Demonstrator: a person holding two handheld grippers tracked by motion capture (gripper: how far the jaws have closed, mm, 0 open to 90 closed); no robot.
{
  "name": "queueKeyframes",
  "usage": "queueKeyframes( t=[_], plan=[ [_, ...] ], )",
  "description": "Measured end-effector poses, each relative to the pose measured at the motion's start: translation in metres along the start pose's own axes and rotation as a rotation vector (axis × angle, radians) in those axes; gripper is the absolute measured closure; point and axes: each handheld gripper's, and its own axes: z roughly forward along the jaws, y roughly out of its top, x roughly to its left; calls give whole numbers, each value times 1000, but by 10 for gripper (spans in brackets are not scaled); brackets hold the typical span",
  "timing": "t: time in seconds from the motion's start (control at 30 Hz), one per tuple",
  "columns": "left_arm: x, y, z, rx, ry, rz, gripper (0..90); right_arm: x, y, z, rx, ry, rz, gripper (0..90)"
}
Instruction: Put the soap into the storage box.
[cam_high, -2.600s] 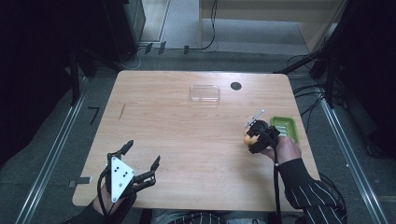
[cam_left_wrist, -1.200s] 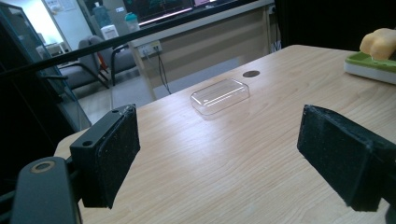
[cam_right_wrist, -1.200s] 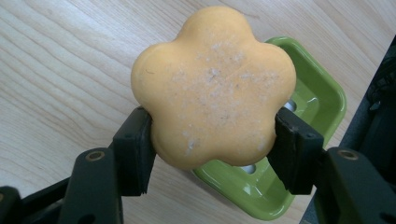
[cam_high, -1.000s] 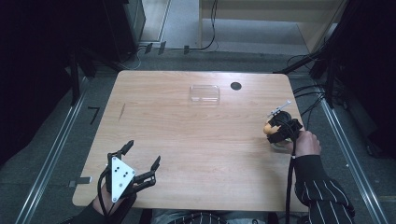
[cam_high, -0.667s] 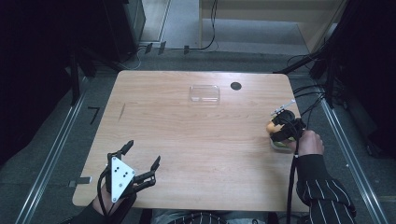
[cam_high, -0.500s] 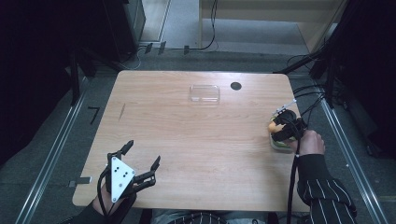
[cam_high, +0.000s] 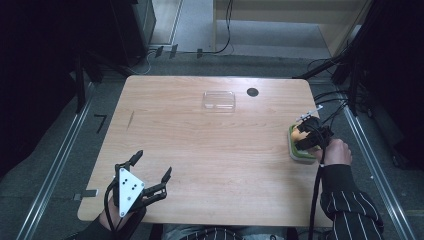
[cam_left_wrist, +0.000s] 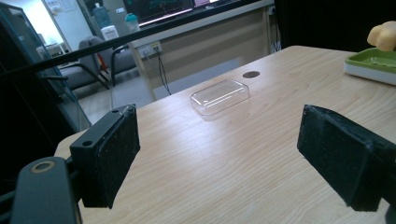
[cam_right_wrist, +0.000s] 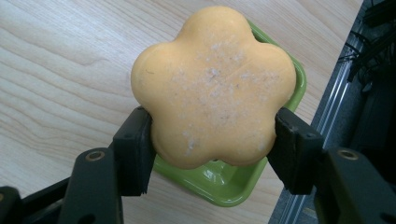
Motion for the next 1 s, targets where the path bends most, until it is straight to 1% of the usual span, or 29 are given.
queueKeyframes(
  t=[0.03,0.1,0.13,0.5,0.77,1.0],
  plan=[
    [0,0,0,0,1,0,135,-1,0,0,2,-4,7,406],
    [0,0,0,0,0,0,135,-4,-1,0,2,-3,5,406],
    [0,0,0,-1,0,1,135,-5,-1,1,-4,-6,13,406],
    [0,0,0,-1,1,1,135,-16,-4,8,13,-7,39,406],
    [0,0,0,0,0,3,135,-23,-5,16,35,-6,52,406],
    [0,0,1,0,2,1,135,-25,-4,26,64,10,55,405]
  ],
)
